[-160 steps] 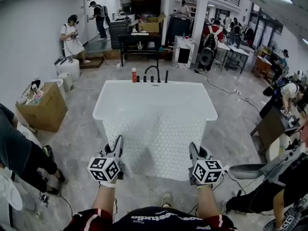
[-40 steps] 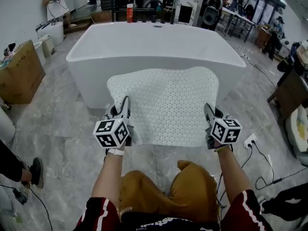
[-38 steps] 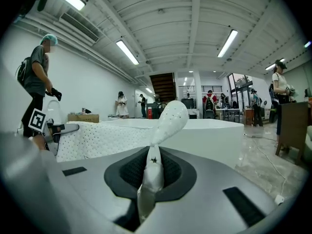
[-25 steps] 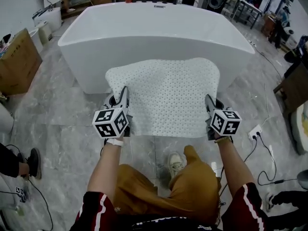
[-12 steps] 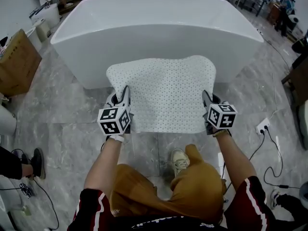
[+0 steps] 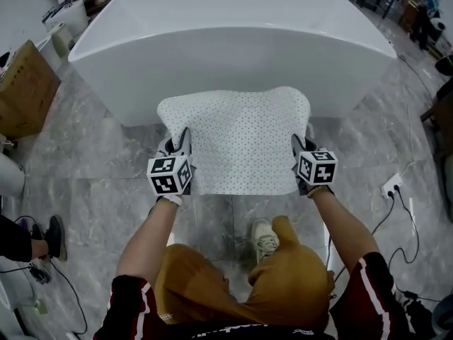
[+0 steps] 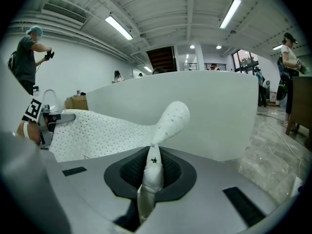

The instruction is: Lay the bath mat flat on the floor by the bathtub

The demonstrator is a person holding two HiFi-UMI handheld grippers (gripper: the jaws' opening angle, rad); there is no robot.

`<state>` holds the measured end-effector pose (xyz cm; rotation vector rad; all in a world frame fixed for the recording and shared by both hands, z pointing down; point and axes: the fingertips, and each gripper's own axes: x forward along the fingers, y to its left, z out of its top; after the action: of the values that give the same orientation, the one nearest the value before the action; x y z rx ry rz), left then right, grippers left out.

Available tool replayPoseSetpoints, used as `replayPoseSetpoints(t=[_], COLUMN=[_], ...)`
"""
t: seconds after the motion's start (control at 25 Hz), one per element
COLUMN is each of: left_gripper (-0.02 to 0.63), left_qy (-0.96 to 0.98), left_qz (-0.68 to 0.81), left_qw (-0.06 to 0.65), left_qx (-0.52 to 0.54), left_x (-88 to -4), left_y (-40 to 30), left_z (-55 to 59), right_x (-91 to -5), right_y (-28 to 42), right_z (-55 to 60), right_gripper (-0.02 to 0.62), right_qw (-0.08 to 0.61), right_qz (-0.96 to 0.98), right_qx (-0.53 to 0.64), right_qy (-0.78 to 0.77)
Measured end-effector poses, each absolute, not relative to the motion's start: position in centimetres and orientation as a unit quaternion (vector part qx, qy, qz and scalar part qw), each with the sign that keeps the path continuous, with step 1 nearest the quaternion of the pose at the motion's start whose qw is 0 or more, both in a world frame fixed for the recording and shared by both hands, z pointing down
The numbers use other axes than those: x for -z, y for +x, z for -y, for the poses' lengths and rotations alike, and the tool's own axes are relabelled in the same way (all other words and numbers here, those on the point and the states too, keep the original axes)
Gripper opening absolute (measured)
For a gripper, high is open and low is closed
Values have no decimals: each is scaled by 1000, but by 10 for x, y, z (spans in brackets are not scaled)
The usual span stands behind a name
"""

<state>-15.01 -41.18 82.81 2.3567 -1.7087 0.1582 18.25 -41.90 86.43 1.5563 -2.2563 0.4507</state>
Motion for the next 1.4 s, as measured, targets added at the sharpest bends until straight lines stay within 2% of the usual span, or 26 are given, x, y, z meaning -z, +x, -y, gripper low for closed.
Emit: replayPoseSetpoints(t=[0.76,1.4], left_gripper=[32,31], left_qy=[776,762], left_qz=[605,613], left_qw=[149,165], left_qx=[-98,-130], left_x=[-924,-967], left_y=[-125,-118], left_z=[447,485], right_x=[-974,-1053], right_y=[206,212], right_z=[464,506], right_gripper=[43,47], right_qw=[206,221], right_qz=[784,775], right_qx=[-202,-232], right_qy=[551,544])
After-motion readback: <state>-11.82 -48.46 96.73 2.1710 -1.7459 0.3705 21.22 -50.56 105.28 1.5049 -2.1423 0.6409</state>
